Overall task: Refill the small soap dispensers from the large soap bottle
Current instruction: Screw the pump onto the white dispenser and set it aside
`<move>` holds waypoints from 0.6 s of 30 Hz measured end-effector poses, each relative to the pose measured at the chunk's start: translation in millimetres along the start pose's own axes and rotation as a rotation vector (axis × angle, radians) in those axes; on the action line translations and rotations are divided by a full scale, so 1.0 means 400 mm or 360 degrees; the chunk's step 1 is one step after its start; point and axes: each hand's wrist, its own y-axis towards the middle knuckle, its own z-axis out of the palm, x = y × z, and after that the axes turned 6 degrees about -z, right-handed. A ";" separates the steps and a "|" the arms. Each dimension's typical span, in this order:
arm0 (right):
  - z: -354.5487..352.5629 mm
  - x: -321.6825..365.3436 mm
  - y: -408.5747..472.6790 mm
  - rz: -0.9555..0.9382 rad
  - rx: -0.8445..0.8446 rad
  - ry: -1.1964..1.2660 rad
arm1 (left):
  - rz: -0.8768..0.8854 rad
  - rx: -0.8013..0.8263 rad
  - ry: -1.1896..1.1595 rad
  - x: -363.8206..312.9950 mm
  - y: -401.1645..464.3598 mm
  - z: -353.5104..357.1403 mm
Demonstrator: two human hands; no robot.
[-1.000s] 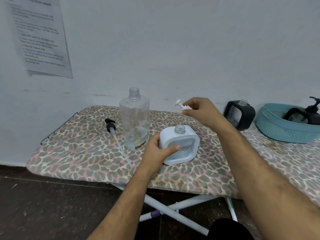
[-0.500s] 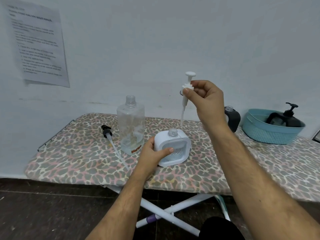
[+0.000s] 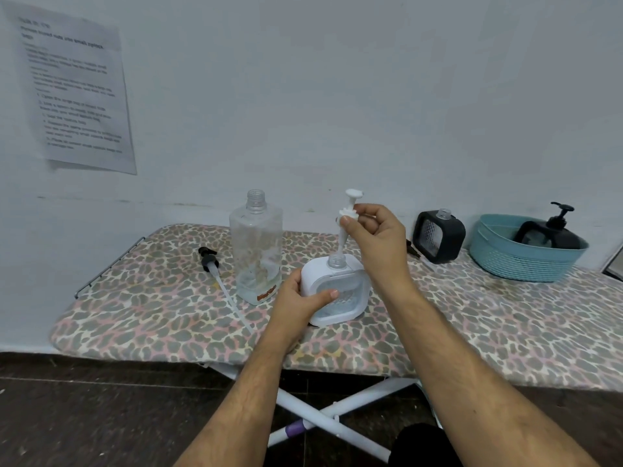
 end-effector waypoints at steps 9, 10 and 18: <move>-0.012 -0.023 -0.028 0.0039 0.0141 -0.0082 | -0.0006 0.0012 -0.0010 0.003 0.004 -0.001; -0.013 -0.024 -0.028 0.0041 0.0149 -0.0092 | -0.0008 0.0011 -0.0010 0.003 0.003 -0.001; -0.020 -0.028 -0.054 0.0072 0.0247 -0.0181 | -0.0017 0.0016 -0.0007 0.002 0.001 -0.001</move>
